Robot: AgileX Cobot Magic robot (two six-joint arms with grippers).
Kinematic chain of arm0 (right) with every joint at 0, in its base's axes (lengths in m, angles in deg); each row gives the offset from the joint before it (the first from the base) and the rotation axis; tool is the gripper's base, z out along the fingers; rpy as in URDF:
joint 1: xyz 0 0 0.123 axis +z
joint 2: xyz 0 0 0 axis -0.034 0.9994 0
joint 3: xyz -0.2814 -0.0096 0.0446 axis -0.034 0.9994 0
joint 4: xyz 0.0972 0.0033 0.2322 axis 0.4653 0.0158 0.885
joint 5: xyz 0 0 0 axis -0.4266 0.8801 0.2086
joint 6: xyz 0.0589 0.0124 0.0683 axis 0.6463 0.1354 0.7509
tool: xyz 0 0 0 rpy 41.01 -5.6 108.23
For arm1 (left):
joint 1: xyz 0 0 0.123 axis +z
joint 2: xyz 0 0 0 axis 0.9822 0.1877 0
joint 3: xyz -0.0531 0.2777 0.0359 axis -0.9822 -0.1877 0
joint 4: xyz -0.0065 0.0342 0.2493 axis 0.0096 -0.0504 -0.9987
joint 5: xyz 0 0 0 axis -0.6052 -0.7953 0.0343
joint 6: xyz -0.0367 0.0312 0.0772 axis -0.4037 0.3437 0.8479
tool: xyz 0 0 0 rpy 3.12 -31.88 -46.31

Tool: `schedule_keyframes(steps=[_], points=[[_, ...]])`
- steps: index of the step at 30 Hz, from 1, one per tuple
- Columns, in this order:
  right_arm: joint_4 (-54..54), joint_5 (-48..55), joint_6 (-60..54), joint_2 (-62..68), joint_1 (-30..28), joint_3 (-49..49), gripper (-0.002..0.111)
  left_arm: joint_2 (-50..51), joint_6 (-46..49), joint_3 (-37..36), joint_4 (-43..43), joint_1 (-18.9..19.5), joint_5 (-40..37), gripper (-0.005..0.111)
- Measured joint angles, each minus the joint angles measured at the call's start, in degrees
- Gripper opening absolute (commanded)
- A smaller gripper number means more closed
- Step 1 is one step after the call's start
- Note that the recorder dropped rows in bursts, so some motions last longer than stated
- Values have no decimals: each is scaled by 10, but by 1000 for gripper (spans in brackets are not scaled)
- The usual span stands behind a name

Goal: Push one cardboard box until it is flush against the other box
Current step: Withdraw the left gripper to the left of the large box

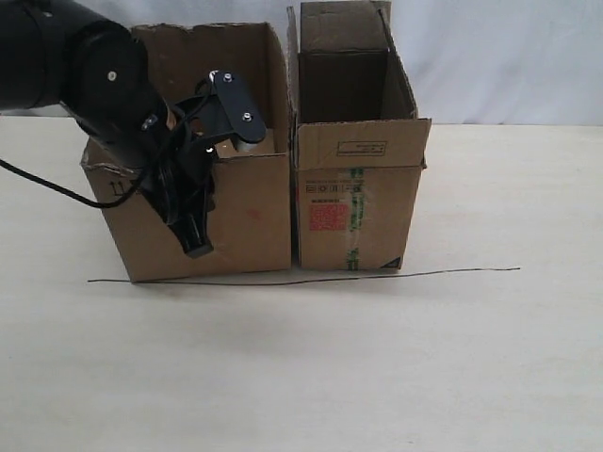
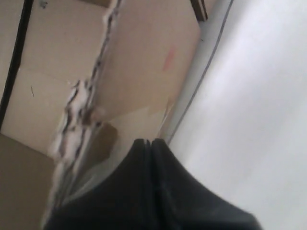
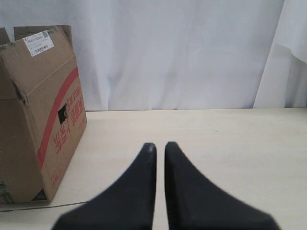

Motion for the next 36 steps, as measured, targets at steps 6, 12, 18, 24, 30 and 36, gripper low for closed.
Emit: schedule_keyframes(steps=[6, 12, 18, 24, 30, 36], points=[[0, 0, 0, 0, 0, 0, 5, -95, -36, 0, 2, 10, -15, 0], [0, 0, 0, 0, 0, 0, 5, -213, -91, -7, 64, 101, 80, 0], [0, 0, 0, 0, 0, 0, 5, -207, -95, -26, 152, 291, 121, 0], [0, 0, 0, 0, 0, 0, 5, -87, 41, -31, 436, 449, 102, 0], [0, 0, 0, 0, 0, 0, 5, 95, 231, -20, 779, 514, 16, 0], [0, 0, 0, 0, 0, 0, 5, 225, 265, 83, 884, 512, -100, 0]])
